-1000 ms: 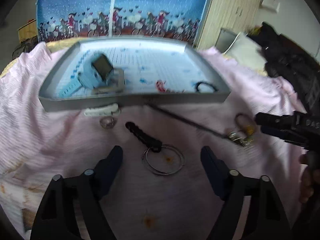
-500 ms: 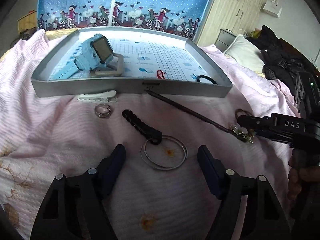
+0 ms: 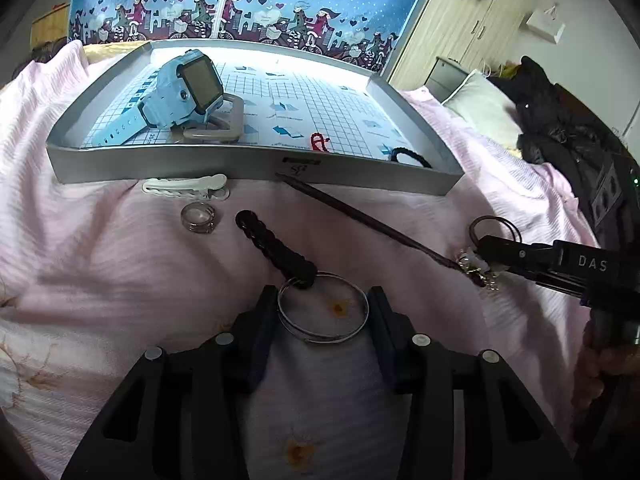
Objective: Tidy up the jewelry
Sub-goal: 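Grasp the yellow-bead hair tie with the right tool while the left tool grasps the silver bangle, then carry the bangle into the tray with the left tool while the right tool carries the hair tie there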
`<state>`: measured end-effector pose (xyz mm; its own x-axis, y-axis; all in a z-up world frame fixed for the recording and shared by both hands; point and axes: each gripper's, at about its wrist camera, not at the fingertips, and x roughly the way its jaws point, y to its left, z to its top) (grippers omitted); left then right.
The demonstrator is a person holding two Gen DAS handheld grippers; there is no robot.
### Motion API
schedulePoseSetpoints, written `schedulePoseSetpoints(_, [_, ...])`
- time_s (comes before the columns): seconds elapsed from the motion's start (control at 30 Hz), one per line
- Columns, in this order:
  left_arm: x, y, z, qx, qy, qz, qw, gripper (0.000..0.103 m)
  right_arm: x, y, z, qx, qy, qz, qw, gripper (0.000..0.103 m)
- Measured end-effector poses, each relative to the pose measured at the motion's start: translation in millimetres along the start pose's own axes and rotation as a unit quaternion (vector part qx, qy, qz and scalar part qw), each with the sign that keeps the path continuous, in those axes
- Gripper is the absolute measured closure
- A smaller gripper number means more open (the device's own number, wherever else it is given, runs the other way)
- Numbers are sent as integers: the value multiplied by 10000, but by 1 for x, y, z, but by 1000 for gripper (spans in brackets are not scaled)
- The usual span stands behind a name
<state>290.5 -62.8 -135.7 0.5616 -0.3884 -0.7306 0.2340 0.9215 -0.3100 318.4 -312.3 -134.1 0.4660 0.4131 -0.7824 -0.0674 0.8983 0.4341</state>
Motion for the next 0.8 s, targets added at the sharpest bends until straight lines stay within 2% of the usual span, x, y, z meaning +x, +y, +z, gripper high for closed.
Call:
schedulePoseSetpoints(0.17, [-8,-9,-3,90,7,42,10000,64,-9,10,0,-296,-232,41,9993,79])
schedulePoseSetpoints(0.53, [-40,-27,-12,-25,-326,-166,9993,64,-24,11,2,-216,-615,381,9971,79])
schedulePoseSetpoints(0.67, [-52,-30,-3,-22,-677,-176,9975,64,-26,16,5,-344,-819,448,9950,79])
schedulePoseSetpoints(0.8, [-58,-29,22,-85,-946,-136,9954,64,-19,26,16,-558,-1063,501,9915,79])
